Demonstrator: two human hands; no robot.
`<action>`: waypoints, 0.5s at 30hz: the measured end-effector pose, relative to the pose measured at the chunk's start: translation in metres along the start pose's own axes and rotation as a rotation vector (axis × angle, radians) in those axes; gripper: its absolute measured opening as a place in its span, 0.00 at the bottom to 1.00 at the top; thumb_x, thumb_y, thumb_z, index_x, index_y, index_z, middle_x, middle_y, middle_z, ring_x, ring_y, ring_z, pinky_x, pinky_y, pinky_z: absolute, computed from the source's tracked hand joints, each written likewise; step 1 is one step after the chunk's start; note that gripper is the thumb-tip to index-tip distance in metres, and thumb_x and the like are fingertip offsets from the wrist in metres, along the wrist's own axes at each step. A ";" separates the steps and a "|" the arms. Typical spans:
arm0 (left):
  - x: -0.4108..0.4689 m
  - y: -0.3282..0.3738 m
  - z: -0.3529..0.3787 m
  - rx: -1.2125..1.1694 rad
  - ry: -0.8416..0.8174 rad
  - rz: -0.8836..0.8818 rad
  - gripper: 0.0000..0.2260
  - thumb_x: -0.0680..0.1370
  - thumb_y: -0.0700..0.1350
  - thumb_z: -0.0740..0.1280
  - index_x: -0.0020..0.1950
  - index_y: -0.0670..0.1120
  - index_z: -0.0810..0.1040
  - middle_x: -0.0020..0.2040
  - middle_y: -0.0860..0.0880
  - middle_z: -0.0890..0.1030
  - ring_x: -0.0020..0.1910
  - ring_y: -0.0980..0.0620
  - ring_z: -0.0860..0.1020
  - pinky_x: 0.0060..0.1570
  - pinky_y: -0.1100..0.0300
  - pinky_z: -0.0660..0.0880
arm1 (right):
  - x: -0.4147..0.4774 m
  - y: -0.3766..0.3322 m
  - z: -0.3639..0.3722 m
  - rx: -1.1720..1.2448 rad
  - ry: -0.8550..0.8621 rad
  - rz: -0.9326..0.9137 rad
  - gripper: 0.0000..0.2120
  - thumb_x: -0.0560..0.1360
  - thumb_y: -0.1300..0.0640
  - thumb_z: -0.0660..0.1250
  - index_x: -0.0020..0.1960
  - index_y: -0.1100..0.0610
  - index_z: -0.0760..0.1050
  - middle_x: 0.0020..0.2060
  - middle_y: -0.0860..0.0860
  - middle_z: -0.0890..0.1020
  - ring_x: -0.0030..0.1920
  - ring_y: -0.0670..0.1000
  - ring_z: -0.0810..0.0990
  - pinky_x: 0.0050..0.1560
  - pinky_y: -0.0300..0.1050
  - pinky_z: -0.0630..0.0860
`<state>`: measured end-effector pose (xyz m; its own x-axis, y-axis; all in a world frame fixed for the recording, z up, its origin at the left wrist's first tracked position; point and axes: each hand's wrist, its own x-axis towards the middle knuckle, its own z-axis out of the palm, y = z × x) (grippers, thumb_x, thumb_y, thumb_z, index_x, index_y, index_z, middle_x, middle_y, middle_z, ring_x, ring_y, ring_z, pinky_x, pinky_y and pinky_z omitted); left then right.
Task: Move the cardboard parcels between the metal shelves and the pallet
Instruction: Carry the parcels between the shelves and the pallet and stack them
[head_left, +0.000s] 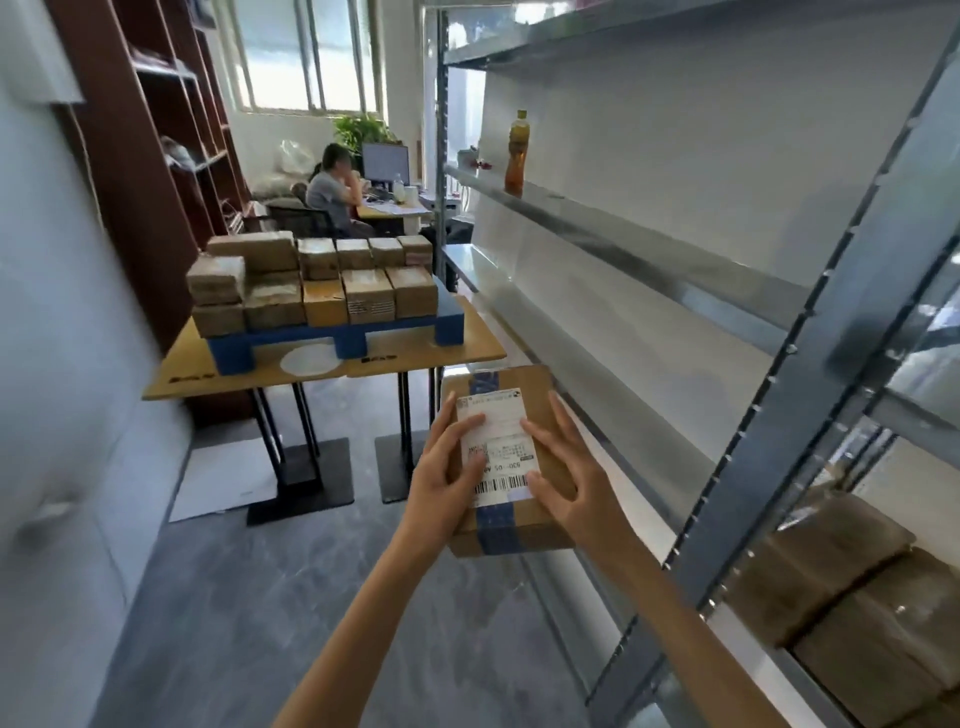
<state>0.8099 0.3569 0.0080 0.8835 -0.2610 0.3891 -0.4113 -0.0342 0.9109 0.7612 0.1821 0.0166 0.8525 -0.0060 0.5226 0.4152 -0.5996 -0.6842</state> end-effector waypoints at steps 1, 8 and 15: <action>0.008 -0.005 -0.012 0.013 0.018 0.005 0.17 0.79 0.39 0.64 0.68 0.49 0.72 0.76 0.60 0.56 0.71 0.61 0.63 0.56 0.61 0.78 | 0.014 0.001 0.012 0.014 -0.005 -0.005 0.25 0.74 0.51 0.65 0.70 0.54 0.68 0.76 0.44 0.57 0.73 0.49 0.63 0.57 0.45 0.79; 0.056 -0.047 -0.094 0.081 0.070 -0.031 0.17 0.79 0.44 0.66 0.68 0.54 0.71 0.73 0.70 0.55 0.73 0.56 0.62 0.57 0.52 0.78 | 0.085 0.002 0.095 0.057 -0.034 -0.041 0.21 0.74 0.53 0.64 0.67 0.49 0.69 0.74 0.46 0.60 0.73 0.48 0.62 0.58 0.33 0.74; 0.104 -0.075 -0.151 0.132 0.166 -0.043 0.17 0.79 0.42 0.66 0.66 0.56 0.71 0.74 0.67 0.56 0.74 0.55 0.61 0.54 0.56 0.80 | 0.152 0.013 0.157 0.094 -0.080 -0.040 0.21 0.76 0.54 0.65 0.69 0.47 0.67 0.76 0.41 0.54 0.74 0.47 0.57 0.58 0.38 0.76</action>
<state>0.9669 0.4781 0.0009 0.9211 -0.0946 0.3778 -0.3889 -0.1704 0.9054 0.9461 0.2993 0.0069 0.8556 0.0825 0.5109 0.4742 -0.5205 -0.7101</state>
